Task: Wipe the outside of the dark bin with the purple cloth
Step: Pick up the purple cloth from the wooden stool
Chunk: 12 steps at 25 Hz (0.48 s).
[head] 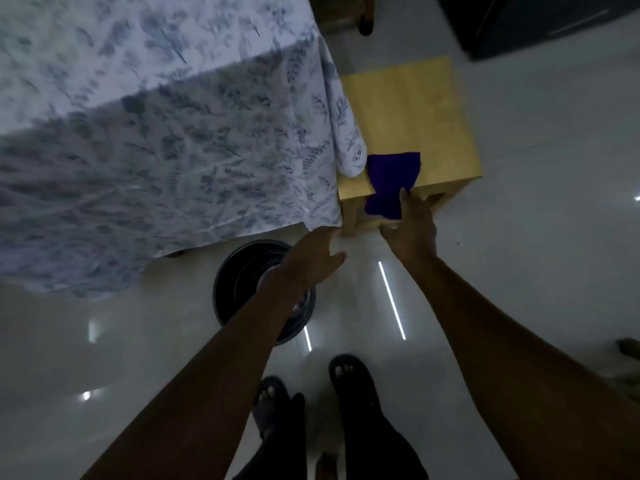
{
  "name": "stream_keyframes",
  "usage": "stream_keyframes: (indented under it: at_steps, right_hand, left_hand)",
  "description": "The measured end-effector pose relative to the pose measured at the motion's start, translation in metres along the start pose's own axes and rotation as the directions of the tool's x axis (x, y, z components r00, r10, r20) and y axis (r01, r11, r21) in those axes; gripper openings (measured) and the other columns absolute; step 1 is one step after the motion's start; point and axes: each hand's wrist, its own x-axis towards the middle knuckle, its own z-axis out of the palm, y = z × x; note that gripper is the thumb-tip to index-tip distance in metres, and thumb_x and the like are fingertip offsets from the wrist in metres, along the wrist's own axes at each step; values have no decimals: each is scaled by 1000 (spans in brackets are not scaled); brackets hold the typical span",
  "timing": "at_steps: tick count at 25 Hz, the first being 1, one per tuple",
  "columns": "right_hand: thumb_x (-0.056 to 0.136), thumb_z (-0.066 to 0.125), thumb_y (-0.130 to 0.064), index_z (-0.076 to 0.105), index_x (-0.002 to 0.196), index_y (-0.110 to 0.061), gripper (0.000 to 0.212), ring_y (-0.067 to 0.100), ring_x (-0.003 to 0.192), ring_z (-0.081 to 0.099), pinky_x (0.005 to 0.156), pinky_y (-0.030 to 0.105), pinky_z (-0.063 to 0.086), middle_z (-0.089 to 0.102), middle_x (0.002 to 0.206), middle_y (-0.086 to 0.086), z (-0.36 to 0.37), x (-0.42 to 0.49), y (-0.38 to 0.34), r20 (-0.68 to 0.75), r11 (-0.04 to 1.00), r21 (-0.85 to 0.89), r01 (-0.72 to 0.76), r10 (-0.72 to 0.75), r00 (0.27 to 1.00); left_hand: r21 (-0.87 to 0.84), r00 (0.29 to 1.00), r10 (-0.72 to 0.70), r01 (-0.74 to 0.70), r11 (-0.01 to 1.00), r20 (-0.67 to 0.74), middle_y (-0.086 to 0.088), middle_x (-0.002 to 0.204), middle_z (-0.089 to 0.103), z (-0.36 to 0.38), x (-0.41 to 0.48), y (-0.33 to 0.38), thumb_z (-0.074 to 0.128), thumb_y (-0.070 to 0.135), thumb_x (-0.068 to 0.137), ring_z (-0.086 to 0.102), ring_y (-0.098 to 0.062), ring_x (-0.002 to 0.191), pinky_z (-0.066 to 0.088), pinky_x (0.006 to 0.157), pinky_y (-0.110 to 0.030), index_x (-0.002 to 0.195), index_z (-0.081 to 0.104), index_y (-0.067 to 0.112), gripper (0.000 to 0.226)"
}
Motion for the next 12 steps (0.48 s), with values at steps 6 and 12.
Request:
stream_keyframes:
  at_steps: [6, 12]
  right_hand:
    - [86, 62, -42, 33, 148, -24, 70, 40, 141, 24, 111, 54, 33, 21, 157, 20, 55, 35, 3, -302, 998, -52, 32, -46, 952]
    - [75, 59, -19, 56, 131, -17, 56, 31, 126, 45, 100, 43, 47, 44, 139, 17, 77, 16, 10, -494, 960, 213, 180, -53, 868]
  left_hand:
    - [21, 996, 10, -8, 1000, -93, -8, 147, 44, 23, 38, -45, 59, 31, 92, 42, -21, 134, 30, 110, -27, 142, 41, 11, 56]
    - [-35, 987, 29, -35, 999, -156, -7, 148, 42, 53, 34, -80, 58, 32, 93, 39, -21, 136, 26, 112, -25, 143, 41, 11, 56]
